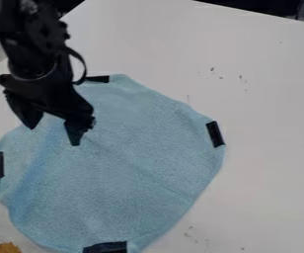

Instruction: Fold from top right to bottom left

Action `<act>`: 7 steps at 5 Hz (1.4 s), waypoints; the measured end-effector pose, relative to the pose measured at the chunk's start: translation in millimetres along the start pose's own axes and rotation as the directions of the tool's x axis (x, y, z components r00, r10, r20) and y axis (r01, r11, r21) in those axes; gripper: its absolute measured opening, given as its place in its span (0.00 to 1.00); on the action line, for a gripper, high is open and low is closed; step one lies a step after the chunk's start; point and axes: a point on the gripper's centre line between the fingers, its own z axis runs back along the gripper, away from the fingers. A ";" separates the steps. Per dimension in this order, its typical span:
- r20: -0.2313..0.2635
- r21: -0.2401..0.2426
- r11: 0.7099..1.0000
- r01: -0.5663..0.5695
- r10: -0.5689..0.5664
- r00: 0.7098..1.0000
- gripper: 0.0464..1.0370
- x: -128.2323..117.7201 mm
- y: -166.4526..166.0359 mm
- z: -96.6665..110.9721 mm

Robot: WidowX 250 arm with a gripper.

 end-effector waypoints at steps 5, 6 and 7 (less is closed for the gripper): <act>0.039 -0.128 0.980 0.151 -0.147 0.988 0.96 102.1 -141.0 -80.2; 0.026 -0.146 0.979 0.139 -0.136 0.990 0.96 104.3 -151.7 -73.7; 0.006 -0.137 0.979 0.152 -0.153 0.988 0.96 111.2 -161.6 -65.9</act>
